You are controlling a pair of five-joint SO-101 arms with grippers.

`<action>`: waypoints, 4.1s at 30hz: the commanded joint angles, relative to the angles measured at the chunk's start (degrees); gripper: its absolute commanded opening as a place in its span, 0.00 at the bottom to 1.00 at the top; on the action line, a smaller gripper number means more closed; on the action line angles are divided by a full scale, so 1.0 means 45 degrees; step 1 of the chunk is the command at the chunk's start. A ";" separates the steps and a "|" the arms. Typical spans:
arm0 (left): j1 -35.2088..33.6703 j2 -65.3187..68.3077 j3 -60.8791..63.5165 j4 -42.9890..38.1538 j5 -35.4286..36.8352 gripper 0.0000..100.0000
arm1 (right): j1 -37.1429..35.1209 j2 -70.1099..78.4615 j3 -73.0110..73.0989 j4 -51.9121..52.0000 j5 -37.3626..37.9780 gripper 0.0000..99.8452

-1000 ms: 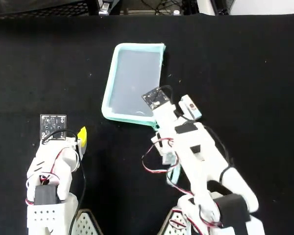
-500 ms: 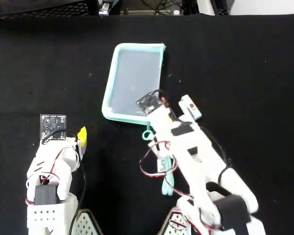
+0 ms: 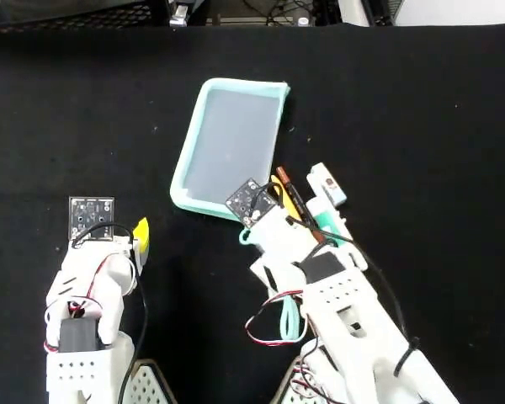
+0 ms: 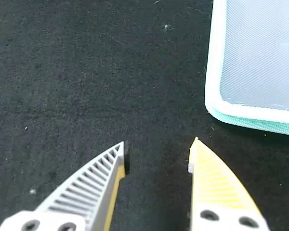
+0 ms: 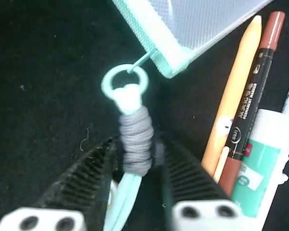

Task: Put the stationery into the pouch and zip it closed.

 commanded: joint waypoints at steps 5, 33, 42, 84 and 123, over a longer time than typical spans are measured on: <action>-0.0088 -0.0039 0.0205 0.0020 -0.0098 0.22 | -0.0234 0.1788 -0.1065 -0.0059 -0.0215 0.19; 0.0049 0.0195 -0.0186 0.0508 -0.2071 0.23 | 0.0957 -0.1280 -0.0420 -0.0020 -0.0664 0.01; -0.0010 0.4884 -0.4601 0.0391 -0.0879 0.23 | 0.0918 -0.8020 -0.5988 0.7639 0.0234 0.01; 0.2706 1.2210 -1.0872 -0.0488 0.3595 0.23 | -0.1563 0.2940 -1.6459 0.6486 0.0098 0.01; -0.0322 1.2210 -1.0071 -0.3614 0.8869 0.26 | -0.5841 -0.1201 -1.3841 0.5333 0.0625 0.01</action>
